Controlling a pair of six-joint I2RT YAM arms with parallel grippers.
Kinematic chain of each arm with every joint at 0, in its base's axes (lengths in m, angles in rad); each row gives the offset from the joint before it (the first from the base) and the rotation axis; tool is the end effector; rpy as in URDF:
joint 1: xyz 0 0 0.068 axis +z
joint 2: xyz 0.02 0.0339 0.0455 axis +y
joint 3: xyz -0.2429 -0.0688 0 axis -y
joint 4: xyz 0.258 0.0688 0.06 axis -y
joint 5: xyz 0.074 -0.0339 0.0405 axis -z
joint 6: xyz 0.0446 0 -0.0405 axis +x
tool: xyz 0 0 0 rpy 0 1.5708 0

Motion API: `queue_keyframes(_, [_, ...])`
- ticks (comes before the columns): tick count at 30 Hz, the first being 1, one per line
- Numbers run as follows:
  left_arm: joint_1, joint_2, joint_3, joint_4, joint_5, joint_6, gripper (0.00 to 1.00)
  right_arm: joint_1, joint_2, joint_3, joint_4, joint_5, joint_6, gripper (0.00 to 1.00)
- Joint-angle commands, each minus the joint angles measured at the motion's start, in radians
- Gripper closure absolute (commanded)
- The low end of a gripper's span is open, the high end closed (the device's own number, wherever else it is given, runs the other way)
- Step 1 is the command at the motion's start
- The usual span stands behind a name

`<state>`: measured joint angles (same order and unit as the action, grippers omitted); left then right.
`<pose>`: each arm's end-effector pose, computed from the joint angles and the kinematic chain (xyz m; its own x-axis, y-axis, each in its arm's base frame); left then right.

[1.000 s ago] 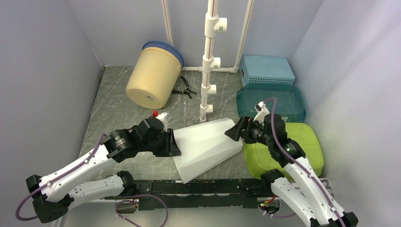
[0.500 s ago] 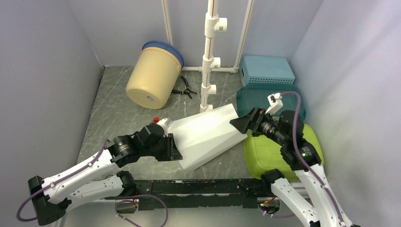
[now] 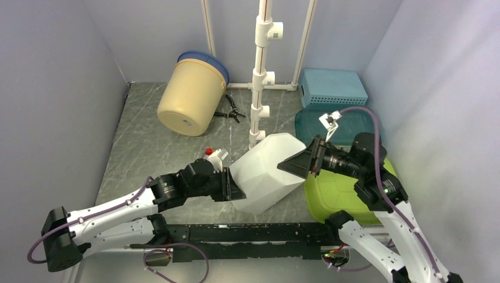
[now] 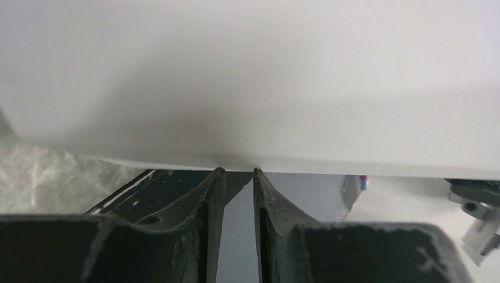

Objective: Turn the large container upside down

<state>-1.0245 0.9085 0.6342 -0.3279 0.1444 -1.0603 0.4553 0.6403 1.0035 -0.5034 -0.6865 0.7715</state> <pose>0.1154 -0.2021 0.2260 -0.9353 -0.1237 -0.3315 0.1865 0.6240 -0.7588 0.1245 0.0924 0.3912 -0.7201 0.2479 -0.6481 -0.5604 0.3430 0.7539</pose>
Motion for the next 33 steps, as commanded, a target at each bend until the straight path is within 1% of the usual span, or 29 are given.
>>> queue_keyframes(1, [-0.016,-0.050,0.005,0.133,-0.037,-0.048,0.71,0.102,0.070,0.016,-0.062,0.034,0.001,0.19])
queue_keyframes(6, [-0.022,-0.105,0.006,0.011,-0.107,-0.059,0.69,0.388,0.171,0.047,-0.064,0.287,-0.018,0.17])
queue_keyframes(8, [-0.023,-0.134,0.016,-0.037,-0.129,-0.053,0.68,0.444,0.209,0.070,-0.073,0.341,-0.036,0.16])
queue_keyframes(12, [-0.024,-0.172,0.047,-0.140,-0.143,-0.038,0.64,0.479,0.219,0.128,-0.118,0.446,-0.081,0.15])
queue_keyframes(15, [-0.024,-0.178,0.077,-0.211,-0.157,-0.013,0.58,0.478,0.166,0.182,-0.206,0.628,-0.105,0.10])
queue_keyframes(17, [-0.024,-0.172,0.098,-0.249,-0.178,0.006,0.54,0.479,0.109,0.206,-0.287,0.770,-0.122,0.05])
queue_keyframes(19, [-0.024,-0.158,0.125,-0.293,-0.193,0.026,0.50,0.479,0.070,0.212,-0.382,0.965,-0.102,0.01])
queue_keyframes(21, [-0.024,-0.141,0.157,-0.331,-0.207,0.049,0.47,0.476,0.056,0.190,-0.495,1.174,-0.044,0.00])
queue_keyframes(22, [-0.024,-0.133,0.174,-0.342,-0.210,0.060,0.46,0.477,0.059,0.172,-0.548,1.244,-0.007,0.00])
queue_keyframes(23, [-0.024,-0.128,0.193,-0.356,-0.214,0.071,0.46,0.477,0.067,0.154,-0.573,1.273,0.006,0.00])
queue_keyframes(26, [-0.023,-0.119,0.228,-0.377,-0.217,0.094,0.44,0.476,0.104,0.121,-0.563,1.200,0.018,0.00])
queue_keyframes(30, [-0.023,-0.132,0.257,-0.399,-0.211,0.109,0.44,0.476,0.129,0.065,-0.415,1.050,-0.003,0.00])
queue_keyframes(33, [-0.024,-0.154,0.295,-0.453,-0.219,0.115,0.43,0.477,0.152,0.042,-0.316,0.955,0.004,0.00])
